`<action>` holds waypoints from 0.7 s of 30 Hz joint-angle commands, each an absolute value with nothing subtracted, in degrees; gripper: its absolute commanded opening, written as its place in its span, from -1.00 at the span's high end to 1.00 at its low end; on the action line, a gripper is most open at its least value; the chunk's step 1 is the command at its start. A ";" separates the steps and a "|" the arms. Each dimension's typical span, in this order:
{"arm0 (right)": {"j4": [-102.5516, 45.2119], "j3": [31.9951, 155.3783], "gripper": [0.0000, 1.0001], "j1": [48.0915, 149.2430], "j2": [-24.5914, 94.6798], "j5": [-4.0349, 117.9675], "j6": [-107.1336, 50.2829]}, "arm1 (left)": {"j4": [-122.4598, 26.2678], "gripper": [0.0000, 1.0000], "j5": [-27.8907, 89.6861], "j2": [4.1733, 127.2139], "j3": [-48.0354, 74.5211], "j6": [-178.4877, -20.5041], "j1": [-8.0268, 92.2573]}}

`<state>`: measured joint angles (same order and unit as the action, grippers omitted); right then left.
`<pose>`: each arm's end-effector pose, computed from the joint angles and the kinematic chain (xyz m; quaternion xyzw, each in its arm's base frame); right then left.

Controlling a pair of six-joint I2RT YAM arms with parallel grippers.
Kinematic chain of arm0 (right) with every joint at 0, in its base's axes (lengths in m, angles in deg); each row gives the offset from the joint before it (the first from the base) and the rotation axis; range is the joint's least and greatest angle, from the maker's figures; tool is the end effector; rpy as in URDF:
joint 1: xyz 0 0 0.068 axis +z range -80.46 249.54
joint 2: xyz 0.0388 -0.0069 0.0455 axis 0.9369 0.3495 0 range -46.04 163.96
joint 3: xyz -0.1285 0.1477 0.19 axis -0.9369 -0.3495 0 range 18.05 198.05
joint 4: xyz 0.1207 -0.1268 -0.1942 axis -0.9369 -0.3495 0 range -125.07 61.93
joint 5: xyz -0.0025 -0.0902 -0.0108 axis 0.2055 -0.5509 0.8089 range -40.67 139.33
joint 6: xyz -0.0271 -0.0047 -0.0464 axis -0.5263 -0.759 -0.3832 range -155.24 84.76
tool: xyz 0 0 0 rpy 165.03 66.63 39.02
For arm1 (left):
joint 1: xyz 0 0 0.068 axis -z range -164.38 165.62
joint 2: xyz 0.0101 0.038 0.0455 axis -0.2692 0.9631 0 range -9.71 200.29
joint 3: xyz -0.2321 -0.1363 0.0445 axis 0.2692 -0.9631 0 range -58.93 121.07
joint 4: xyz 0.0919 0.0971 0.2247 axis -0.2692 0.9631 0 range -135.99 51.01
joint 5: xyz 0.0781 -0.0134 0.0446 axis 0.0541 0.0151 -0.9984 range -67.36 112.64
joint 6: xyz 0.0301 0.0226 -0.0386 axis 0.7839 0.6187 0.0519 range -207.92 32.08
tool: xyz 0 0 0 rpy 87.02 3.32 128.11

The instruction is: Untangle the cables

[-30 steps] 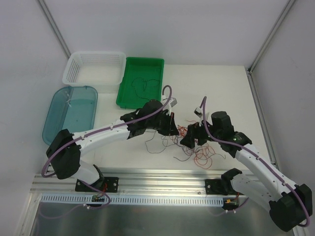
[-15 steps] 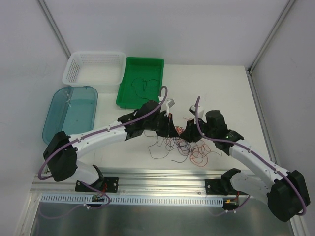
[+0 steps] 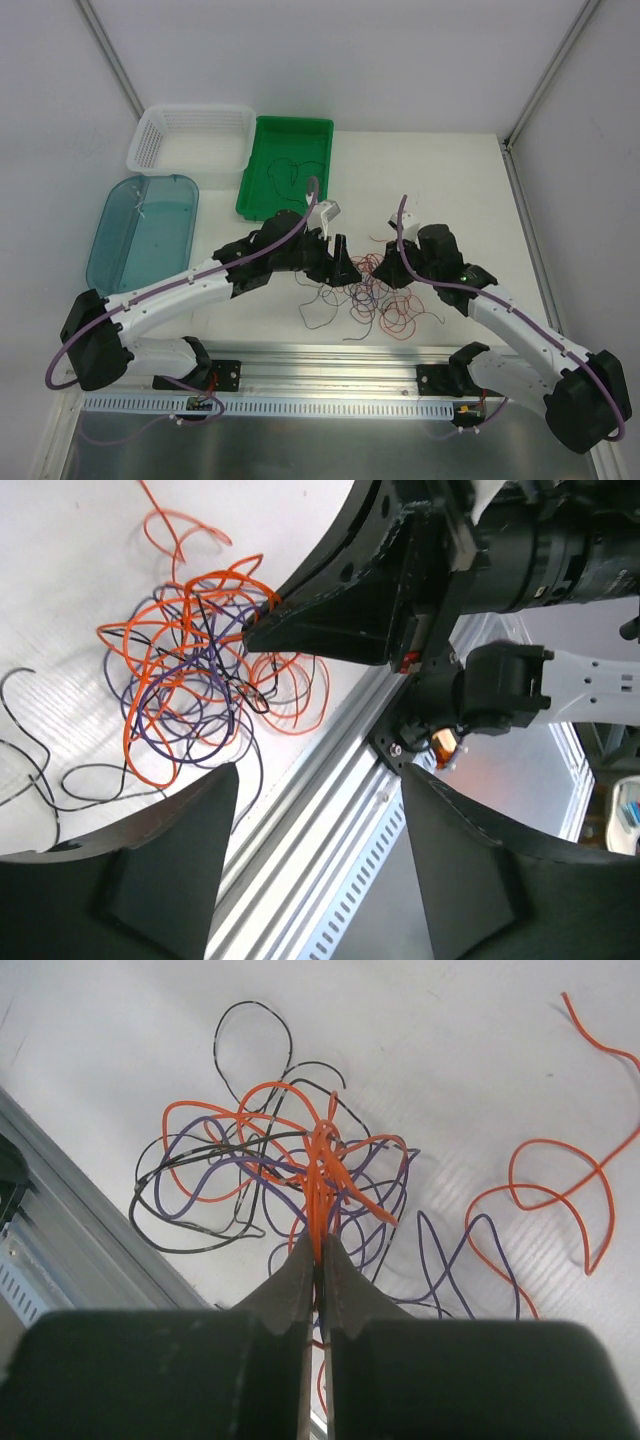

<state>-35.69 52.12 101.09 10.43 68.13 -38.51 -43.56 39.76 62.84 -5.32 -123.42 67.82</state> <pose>0.1787 0.1232 0.2417 -0.3336 0.7909 0.2577 0.4437 0.1709 -0.2376 0.3031 0.2016 0.7959 -0.4749 0.3167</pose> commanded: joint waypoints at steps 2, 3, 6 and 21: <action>-41.42 58.04 0.99 102.84 8.98 61.83 -36.30 | -44.94 -0.41 35.65 58.84 -7.42 -119.03 69.84; -42.30 58.65 0.99 103.11 8.81 61.20 -35.86 | -44.94 -0.43 34.69 58.76 -7.60 -118.68 70.37; -44.85 60.24 0.99 104.08 8.19 59.61 -33.23 | -45.29 -0.35 28.72 59.63 -8.56 -115.79 73.26; -45.92 62.17 0.99 105.31 6.61 60.14 -25.14 | -58.71 -0.03 16.67 63.50 -14.97 -115.50 76.87</action>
